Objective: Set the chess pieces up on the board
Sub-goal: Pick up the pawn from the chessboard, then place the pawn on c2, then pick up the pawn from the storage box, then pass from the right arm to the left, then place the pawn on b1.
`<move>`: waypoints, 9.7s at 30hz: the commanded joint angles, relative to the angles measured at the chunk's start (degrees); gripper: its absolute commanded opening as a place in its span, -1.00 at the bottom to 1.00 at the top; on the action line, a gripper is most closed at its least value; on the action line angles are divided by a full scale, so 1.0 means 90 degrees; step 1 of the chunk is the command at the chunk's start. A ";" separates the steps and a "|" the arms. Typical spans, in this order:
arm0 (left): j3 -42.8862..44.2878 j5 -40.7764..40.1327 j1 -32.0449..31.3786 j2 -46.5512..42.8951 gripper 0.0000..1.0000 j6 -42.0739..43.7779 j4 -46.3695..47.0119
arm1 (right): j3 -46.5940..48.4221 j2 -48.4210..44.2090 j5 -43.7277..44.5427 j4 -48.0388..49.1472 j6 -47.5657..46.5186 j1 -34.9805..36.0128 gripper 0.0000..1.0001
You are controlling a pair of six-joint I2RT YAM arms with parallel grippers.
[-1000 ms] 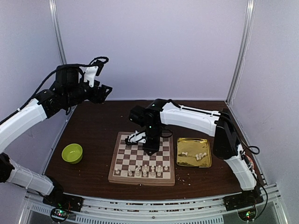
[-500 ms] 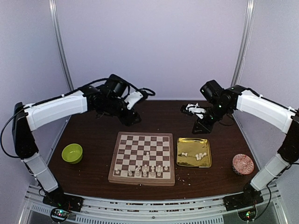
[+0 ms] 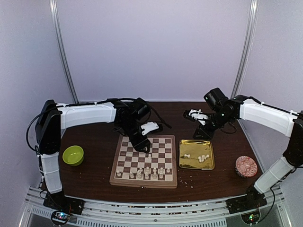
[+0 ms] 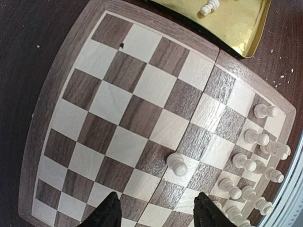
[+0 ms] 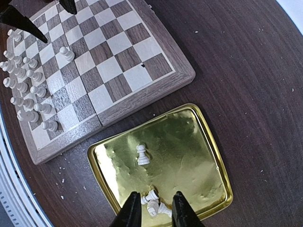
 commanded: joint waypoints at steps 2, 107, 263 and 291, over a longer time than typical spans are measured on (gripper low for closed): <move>0.0379 0.0166 -0.0136 0.0285 0.02 -0.0008 -0.0072 | 0.0064 0.0011 -0.0065 0.0099 -0.0091 -0.0029 -0.55; -0.1347 -0.0010 -0.0513 -0.0678 -0.48 0.0675 -0.0872 | 0.0213 0.0543 -0.0336 -0.0268 -0.0326 -0.0013 -0.54; 0.0303 0.4399 -0.0286 0.1126 -0.69 -0.5789 0.6471 | 0.0054 -0.0464 -0.0993 0.0335 0.0017 0.0236 -0.80; -0.0541 0.0625 0.0390 -0.1920 -0.95 -0.1153 0.0562 | -0.0046 -0.0461 -0.1215 0.0251 -0.0040 -0.0081 -0.44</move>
